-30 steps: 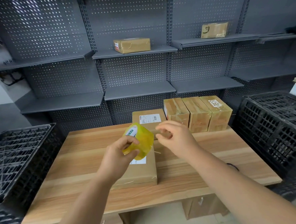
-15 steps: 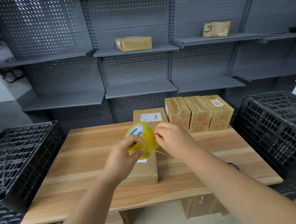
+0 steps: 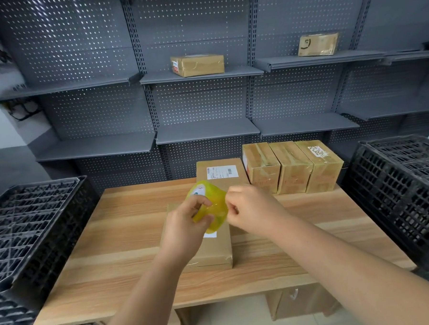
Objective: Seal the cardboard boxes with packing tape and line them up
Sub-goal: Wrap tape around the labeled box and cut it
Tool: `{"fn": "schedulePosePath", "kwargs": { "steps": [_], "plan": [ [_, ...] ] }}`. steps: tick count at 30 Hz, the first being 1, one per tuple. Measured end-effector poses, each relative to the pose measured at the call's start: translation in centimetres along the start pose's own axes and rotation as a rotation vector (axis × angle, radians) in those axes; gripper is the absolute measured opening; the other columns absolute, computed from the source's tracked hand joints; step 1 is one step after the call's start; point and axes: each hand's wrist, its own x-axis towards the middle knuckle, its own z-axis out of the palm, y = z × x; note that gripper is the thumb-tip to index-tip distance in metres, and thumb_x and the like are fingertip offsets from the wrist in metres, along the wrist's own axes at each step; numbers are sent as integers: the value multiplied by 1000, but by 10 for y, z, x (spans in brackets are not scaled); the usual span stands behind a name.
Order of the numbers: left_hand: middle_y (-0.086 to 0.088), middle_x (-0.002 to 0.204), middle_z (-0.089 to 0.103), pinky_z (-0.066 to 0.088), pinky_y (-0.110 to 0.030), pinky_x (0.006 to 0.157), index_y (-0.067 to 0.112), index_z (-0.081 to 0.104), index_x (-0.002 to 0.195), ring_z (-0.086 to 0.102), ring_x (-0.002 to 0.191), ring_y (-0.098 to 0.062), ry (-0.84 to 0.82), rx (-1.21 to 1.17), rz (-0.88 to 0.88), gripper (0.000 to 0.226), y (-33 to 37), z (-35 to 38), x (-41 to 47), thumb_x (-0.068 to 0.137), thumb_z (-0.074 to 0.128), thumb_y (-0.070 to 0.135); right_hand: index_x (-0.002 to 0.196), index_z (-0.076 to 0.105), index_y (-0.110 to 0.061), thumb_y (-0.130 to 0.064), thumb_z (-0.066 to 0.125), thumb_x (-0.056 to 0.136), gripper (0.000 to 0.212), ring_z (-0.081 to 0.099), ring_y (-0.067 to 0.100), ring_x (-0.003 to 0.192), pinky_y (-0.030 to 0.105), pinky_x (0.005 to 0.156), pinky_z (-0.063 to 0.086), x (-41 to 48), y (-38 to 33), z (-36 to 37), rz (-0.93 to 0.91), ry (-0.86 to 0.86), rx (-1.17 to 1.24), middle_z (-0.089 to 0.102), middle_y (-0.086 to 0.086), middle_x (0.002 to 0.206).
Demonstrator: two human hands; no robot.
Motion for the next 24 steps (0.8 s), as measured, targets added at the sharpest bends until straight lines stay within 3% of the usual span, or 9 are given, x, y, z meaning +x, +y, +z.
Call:
{"fn": "schedulePosePath", "kwargs": {
  "steps": [4, 9, 12, 13, 17, 20, 24],
  "plan": [
    [11, 86, 70, 51, -27, 77, 43, 61, 87, 65, 89, -8, -34, -52, -24, 39, -5, -5, 4, 79, 75, 8, 67, 61, -15, -8, 64, 72, 10, 52, 15, 68, 33, 64, 48, -5, -1, 0, 119, 10, 307, 55, -6, 72],
    [14, 92, 70, 48, -15, 74, 40, 63, 86, 66, 95, -6, -46, -163, -42, 38, -8, -8, 2, 81, 73, 3, 93, 62, -22, -16, 81, 74, 28, 55, -1, 81, 16, 72, 46, -8, 10, 0, 364, 176, 590, 61, -10, 91],
    [11, 95, 71, 49, -18, 76, 35, 63, 89, 66, 95, -9, -63, -182, -43, 34, -6, -6, -1, 82, 72, 3, 114, 63, -36, -12, 81, 76, 48, 58, 0, 93, 22, 81, 50, -5, 11, 9, 338, 134, 673, 62, -17, 103],
    [11, 95, 71, 49, -17, 76, 34, 63, 90, 66, 95, -9, -65, -184, -40, 33, -6, -6, -3, 82, 72, 3, 115, 68, -33, -10, 79, 78, 45, 59, 1, 95, 24, 85, 50, -4, 10, 14, 311, 116, 647, 63, -17, 104],
    [12, 93, 70, 47, -14, 74, 33, 63, 91, 66, 93, -6, -61, -167, -30, 31, -8, -10, -5, 83, 71, 4, 86, 76, -10, -7, 74, 82, 6, 60, 8, 90, 22, 84, 46, -4, 3, 23, 183, 174, 471, 64, -9, 98],
    [12, 91, 69, 49, -23, 74, 36, 61, 90, 66, 89, -12, -37, -179, -32, 34, -8, -8, -6, 82, 72, 5, 80, 67, -9, -7, 65, 86, 7, 57, 6, 89, 22, 81, 46, -8, -4, 26, 113, 202, 385, 63, -6, 100],
    [5, 89, 67, 53, -43, 73, 42, 59, 87, 66, 82, -24, 35, -206, -80, 40, -6, -4, -1, 82, 71, 4, 81, 62, -10, -4, 61, 87, 8, 53, 0, 84, 9, 76, 40, -12, -17, 26, 91, 196, 428, 64, -3, 99]
  ]
}}
